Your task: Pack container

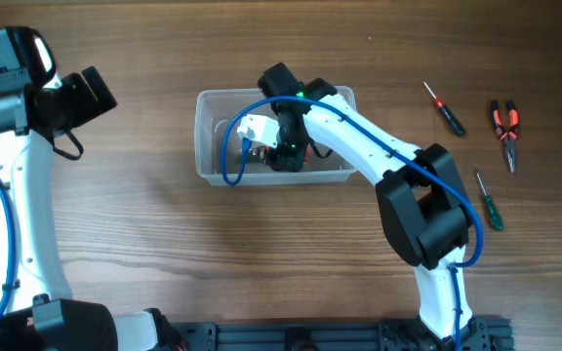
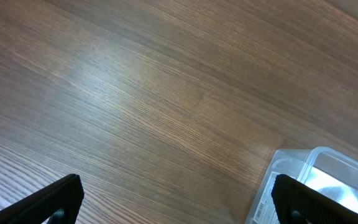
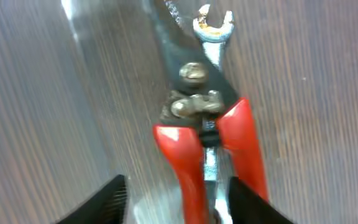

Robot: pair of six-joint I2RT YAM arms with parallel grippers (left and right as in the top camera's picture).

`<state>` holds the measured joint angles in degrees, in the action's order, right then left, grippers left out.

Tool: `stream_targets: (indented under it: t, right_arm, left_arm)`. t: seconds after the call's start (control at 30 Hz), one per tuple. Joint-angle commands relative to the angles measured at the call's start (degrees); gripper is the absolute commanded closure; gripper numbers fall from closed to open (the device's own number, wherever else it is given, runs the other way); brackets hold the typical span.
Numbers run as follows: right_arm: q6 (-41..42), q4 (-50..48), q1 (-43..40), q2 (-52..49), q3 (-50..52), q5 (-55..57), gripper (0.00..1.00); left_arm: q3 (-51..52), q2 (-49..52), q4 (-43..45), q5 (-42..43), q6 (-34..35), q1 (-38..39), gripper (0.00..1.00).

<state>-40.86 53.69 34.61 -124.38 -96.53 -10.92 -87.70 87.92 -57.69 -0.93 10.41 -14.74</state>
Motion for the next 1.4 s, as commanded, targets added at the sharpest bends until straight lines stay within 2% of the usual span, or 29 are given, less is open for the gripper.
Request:
stream_targets:
  t: [0.0,0.03,0.07,0.13,0.27,0.37,0.43,0.5,0.53,0.6,0.7,1.03,1.37]
  right_arm:
    - [6.91,1.73,-0.20,5.38,-3.85,0.90,0.30]
    - [8.37,3.32,-0.24,7.30,-5.73,2.34,0.24]
    - [10.08,5.60,-0.76,10.49,-8.57,4.31,0.13]
    - [11.65,6.40,-1.79,14.32,-10.62,6.36,0.00]
    - [28.15,6.16,-10.56,25.42,-13.77,16.33,0.00]
    - [32.35,8.04,-18.93,28.79,-13.77,15.30,0.00]
    - [30.88,12.35,-28.41,28.76,-13.75,13.20,0.00]
    - [23.69,15.80,-34.86,26.69,-13.73,10.19,0.00]
    - [17.09,17.92,-38.99,24.26,-13.70,9.33,0.00]
    - [10.21,19.63,-43.04,20.17,-13.70,9.40,0.00]
    - [9.20,17.97,-46.34,14.36,-13.70,9.77,0.00]
    - [7.67,16.00,-46.62,-5.29,-13.70,8.90,0.00]
    - [7.87,12.92,-46.58,-11.91,-13.64,8.96,0.00]
  left_arm:
    - [-0.11,0.17,-0.07,0.92,0.74,-0.11,0.00]
    - [-0.11,0.17,-0.04,0.92,0.74,-0.11,0.00]
    - [-0.11,0.17,-0.04,0.92,0.74,-0.11,0.00]
    - [-0.11,0.17,-0.04,0.92,0.74,-0.11,0.00]
    - [-0.11,0.17,-0.04,0.92,0.74,-0.11,0.00]
    - [-0.11,0.17,-0.04,0.92,0.74,-0.11,0.00]
    - [-0.11,0.17,-0.04,0.92,0.74,-0.11,0.00]
    - [-0.11,0.17,-0.04,0.92,0.74,-0.11,0.00]
    - [-0.11,0.17,-0.04,0.92,0.74,-0.11,0.00]
    - [-0.11,0.17,-0.04,0.92,0.74,-0.11,0.00]
    - [-0.11,0.17,-0.09,0.94,0.74,-0.11,0.00]
    - [-0.11,0.17,-0.61,0.92,0.74,-0.11,0.00]
    - [-0.11,0.17,-0.50,0.92,0.74,-0.11,0.00]
